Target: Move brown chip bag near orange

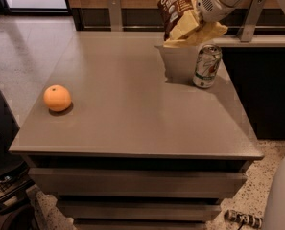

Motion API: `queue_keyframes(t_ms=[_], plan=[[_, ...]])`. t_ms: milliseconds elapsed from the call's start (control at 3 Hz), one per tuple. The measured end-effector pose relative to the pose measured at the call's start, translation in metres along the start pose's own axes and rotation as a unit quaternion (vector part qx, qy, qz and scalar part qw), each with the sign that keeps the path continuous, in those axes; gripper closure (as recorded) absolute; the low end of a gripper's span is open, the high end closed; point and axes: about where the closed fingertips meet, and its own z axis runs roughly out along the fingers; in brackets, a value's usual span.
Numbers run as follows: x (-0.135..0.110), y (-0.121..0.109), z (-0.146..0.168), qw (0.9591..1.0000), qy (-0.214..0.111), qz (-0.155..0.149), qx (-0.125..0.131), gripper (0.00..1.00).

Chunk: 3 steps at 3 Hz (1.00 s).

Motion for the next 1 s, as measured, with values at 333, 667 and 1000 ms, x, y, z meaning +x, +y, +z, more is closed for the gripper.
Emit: queue_keyframes(t_ms=[333, 667, 1000], plan=[[-0.011, 0.016, -0.009, 0.9993, 0.011, -0.034, -0.011, 1.00], [-0.028, 0.043, -0.022, 0.9958, 0.026, -0.084, -0.023, 1.00], [-0.038, 0.070, -0.032, 0.9916, 0.028, -0.121, -0.035, 1.00]])
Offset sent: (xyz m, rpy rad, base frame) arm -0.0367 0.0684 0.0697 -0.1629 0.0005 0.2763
